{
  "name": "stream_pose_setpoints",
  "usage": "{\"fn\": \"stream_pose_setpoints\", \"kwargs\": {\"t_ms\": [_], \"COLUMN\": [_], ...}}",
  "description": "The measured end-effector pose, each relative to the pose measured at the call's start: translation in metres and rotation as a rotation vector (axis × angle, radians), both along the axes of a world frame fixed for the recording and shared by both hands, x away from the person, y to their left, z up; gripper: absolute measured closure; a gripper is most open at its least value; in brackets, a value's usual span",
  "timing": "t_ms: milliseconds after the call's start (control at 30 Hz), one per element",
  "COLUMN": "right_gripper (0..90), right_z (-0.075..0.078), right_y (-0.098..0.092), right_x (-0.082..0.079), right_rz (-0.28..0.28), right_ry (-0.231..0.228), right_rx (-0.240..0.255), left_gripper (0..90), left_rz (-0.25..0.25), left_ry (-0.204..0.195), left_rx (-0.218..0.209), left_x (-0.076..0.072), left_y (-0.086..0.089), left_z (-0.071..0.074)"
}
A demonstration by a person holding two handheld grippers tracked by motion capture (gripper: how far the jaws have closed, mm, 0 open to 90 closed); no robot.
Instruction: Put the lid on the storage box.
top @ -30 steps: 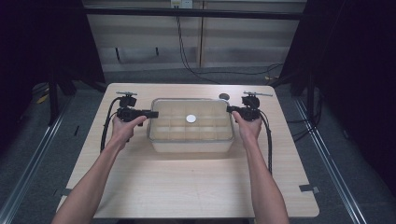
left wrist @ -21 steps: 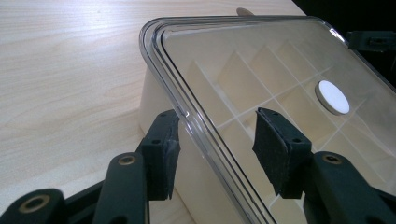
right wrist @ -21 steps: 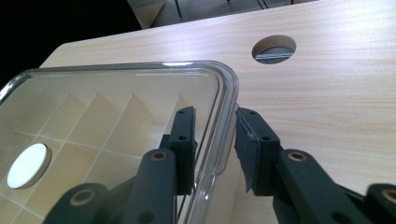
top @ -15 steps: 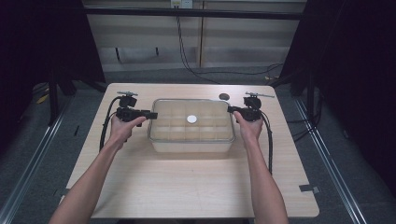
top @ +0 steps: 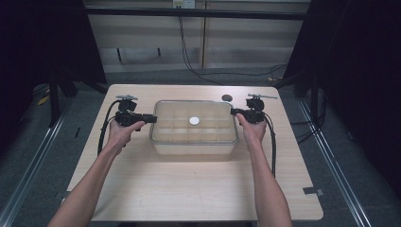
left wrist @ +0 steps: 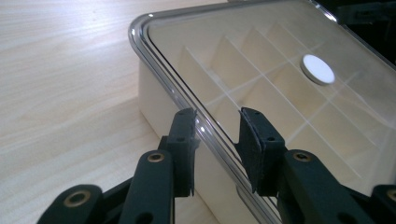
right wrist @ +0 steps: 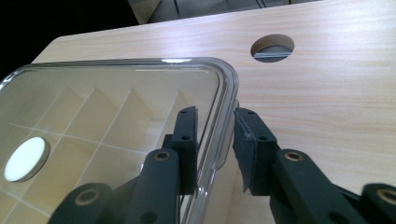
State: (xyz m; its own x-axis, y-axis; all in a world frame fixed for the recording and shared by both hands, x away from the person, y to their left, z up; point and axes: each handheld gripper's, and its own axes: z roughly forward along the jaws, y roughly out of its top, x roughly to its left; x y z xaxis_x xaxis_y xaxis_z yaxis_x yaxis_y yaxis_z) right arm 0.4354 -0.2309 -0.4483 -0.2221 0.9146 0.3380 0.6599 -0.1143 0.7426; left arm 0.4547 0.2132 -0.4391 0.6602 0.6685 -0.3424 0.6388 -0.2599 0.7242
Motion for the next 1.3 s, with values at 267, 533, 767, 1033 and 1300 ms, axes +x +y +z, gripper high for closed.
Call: {"fn": "stream_pose_setpoints", "kwargs": {"t_ms": [267, 533, 767, 1033, 1300], "right_gripper": [66.4, 52.5, 46.1, 39.7, 37.2], "right_z": [0.004, 0.017, 0.029, 0.033, 0.04], "right_y": [-0.003, -0.004, 0.001, 0.005, -0.002], "right_x": [-0.012, -0.027, -0.043, -0.069, -0.095], "right_rz": [0.024, 0.074, 0.143, 0.177, 0.191], "right_ry": [-0.024, -0.083, -0.103, -0.121, -0.143], "right_rx": [0.03, 0.041, 0.027, 0.014, 0.015], "left_gripper": [61.2, 52.8, 44.4, 40.6, 37.2], "left_rz": [-0.02, -0.014, -0.016, -0.002, 0.018], "left_ry": [-0.026, -0.063, -0.09, -0.121, -0.138], "left_rx": [-0.01, -0.02, -0.017, 0.003, 0.002], "left_x": [-0.017, -0.03, -0.043, -0.059, -0.077], "left_y": [0.002, 0.003, 0.004, 0.012, 0.019], "left_z": [0.003, 0.009, 0.019, 0.027, 0.028]}}
